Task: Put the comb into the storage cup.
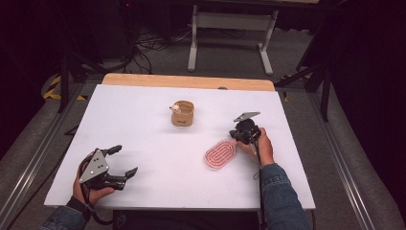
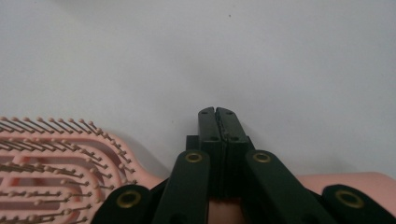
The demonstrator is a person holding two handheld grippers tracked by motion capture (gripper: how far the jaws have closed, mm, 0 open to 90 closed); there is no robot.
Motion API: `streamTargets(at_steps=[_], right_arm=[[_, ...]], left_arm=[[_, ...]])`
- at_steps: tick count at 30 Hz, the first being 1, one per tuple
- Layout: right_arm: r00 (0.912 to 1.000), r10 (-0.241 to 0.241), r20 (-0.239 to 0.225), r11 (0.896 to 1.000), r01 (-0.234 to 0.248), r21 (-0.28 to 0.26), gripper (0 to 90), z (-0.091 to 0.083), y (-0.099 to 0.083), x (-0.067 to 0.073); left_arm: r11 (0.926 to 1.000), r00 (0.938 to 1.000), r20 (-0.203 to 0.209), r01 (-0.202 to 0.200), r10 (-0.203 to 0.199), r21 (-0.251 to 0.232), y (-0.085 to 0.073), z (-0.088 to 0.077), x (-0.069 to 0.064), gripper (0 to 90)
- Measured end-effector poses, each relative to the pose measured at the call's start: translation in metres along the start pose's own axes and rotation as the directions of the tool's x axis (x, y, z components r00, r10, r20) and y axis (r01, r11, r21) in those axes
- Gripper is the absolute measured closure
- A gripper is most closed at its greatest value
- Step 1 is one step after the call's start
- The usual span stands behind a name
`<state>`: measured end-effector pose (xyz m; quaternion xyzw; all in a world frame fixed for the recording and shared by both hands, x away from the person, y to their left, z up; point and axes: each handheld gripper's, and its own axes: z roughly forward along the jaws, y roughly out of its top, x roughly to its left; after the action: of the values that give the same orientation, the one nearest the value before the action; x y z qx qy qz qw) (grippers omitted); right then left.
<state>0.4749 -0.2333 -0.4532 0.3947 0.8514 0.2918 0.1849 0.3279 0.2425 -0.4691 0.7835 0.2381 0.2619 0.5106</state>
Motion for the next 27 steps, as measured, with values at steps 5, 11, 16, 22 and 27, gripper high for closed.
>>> streamTargets(at_steps=[5,11,16,22,27], right_arm=[[0.9996,0.029,-0.001,1.000,-0.028,0.001,90.0,-0.009,-0.010,0.000],[0.9997,0.024,0.003,1.000,-0.024,-0.004,90.0,-0.018,-0.022,0.000],[0.9993,0.028,0.023,1.000,-0.028,0.007,88.3,-0.027,-0.031,-0.004],[0.9964,0.059,0.061,0.998,-0.059,0.002,88.8,-0.041,-0.043,-0.015],[0.9921,0.087,0.091,0.996,-0.088,0.015,89.7,-0.051,-0.056,-0.027]], left_arm=[[1.0000,1.0000,-0.002,-0.004,0.004,0.002,0.000,0.000,0.000,9.9],[1.0000,1.0000,-0.002,-0.003,0.003,0.001,0.000,0.000,-0.001,9.9],[1.0000,1.0000,0.001,-0.006,0.006,0.002,0.000,0.000,-0.001,9.9],[0.9999,0.9999,0.006,-0.009,0.009,0.006,0.001,0.001,-0.001,9.9],[0.9999,0.9999,0.008,-0.011,0.011,0.012,0.001,0.001,-0.001,9.9]])
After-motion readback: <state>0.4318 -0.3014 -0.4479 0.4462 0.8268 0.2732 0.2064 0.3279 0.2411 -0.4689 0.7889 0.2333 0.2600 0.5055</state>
